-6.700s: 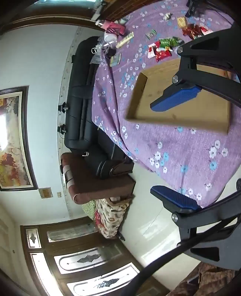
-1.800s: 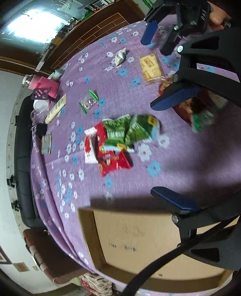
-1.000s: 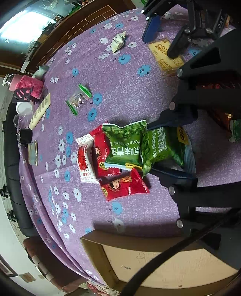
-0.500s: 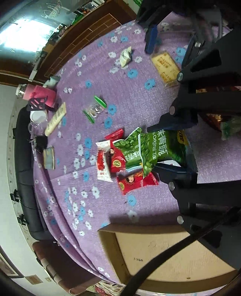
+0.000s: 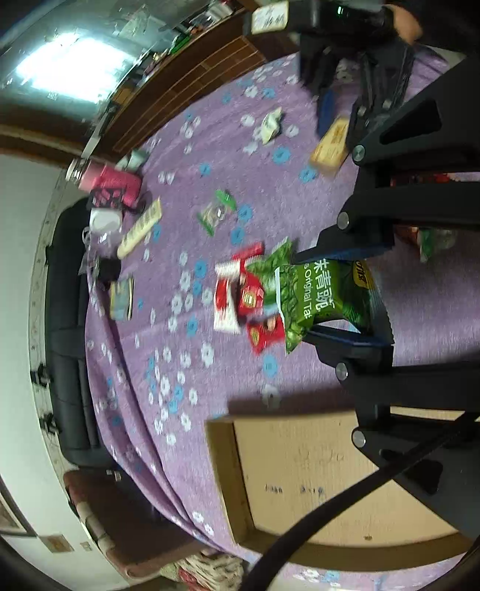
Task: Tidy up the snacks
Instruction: 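Carry the green packet with the left tool while the right tool carries the cake bar over the tray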
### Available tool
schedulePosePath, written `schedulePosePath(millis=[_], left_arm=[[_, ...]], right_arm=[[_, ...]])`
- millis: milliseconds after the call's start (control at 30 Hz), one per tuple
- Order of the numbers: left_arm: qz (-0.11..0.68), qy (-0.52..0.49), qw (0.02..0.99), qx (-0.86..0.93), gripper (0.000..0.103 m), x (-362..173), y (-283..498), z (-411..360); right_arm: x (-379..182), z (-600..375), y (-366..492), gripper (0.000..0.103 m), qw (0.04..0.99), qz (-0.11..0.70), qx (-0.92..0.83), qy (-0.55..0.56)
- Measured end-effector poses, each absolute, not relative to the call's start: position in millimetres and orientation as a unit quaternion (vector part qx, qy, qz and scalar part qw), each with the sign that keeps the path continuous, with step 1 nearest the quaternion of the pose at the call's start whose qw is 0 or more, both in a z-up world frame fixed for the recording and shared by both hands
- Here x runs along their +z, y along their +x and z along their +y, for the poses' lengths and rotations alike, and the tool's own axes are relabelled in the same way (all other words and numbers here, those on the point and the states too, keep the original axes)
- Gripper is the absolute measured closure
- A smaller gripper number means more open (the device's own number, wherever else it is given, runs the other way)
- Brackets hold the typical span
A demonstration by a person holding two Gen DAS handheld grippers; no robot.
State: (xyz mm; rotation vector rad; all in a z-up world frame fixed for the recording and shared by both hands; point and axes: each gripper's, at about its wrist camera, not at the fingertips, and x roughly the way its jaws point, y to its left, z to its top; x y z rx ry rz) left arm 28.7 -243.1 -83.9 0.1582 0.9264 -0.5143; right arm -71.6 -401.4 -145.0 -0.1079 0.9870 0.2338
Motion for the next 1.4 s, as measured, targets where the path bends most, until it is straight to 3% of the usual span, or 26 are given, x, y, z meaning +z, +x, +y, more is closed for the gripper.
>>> schedulePosePath(millis=[233,533,1400], left_arm=[[0.447,0.037,0.874,-0.186,0.069,-80,59,-199],[0.424,0.018,0.893,-0.152,0.069,-66,39,-141],[0.414,-0.027,0.907,-0.075,0.069,-70,19,-19]], right_arm=[[-120,-411,-94,0.070,0.901,0.413,0.106,0.076],[-85,-366,-109,0.070,0.919,0.333,0.160,0.139],[-98,-230,-40,0.071,0.868,0.334,0.310,0.199]])
